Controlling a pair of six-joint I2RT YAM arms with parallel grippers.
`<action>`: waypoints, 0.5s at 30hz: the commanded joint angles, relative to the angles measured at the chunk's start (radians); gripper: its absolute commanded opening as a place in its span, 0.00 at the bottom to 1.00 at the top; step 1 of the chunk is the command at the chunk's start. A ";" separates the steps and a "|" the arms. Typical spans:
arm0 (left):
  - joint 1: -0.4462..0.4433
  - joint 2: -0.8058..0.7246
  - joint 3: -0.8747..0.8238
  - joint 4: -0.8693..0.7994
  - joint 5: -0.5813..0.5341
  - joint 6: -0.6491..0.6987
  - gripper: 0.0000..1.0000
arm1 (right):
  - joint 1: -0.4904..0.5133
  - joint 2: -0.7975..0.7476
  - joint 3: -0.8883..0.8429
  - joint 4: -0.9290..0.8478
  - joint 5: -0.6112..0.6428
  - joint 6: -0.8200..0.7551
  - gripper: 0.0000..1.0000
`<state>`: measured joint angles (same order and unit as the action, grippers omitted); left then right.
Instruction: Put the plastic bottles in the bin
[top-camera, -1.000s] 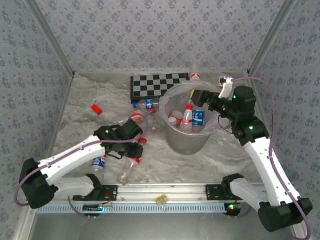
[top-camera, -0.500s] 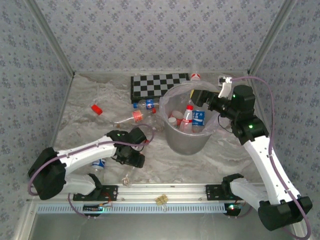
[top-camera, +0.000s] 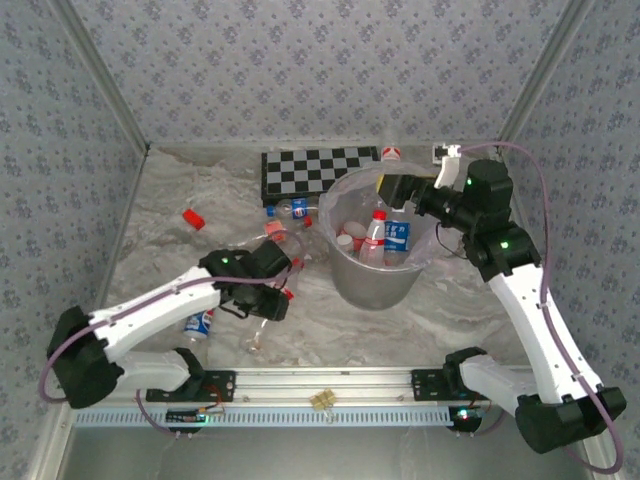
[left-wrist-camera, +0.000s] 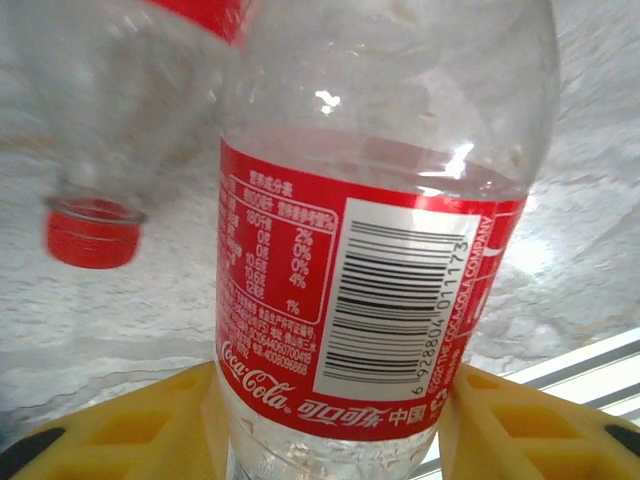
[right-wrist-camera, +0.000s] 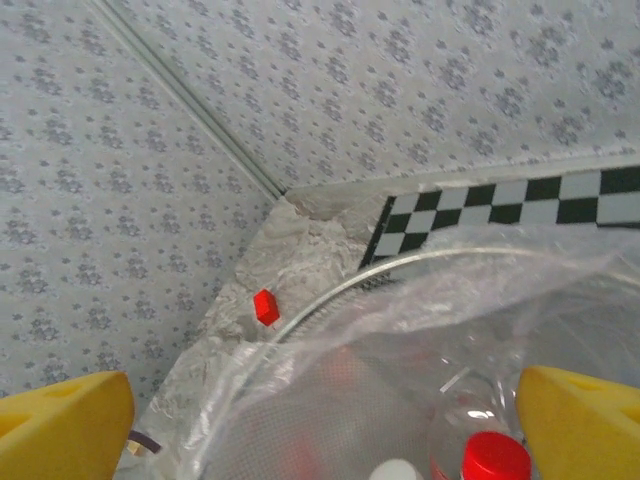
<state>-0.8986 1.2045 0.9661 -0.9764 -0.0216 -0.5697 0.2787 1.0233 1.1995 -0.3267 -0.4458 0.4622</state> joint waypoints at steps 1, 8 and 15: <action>0.030 -0.076 0.065 -0.096 -0.117 0.013 0.46 | 0.018 0.002 0.064 -0.025 -0.027 -0.039 1.00; 0.101 -0.231 0.103 0.048 -0.263 0.033 0.47 | 0.091 0.103 0.224 -0.124 0.007 -0.067 1.00; 0.106 -0.250 0.179 0.370 -0.253 0.148 0.46 | 0.274 0.333 0.495 -0.229 0.006 -0.109 1.00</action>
<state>-0.7975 0.9573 1.0962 -0.7933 -0.2588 -0.4900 0.5095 1.3041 1.6226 -0.4919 -0.4339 0.3840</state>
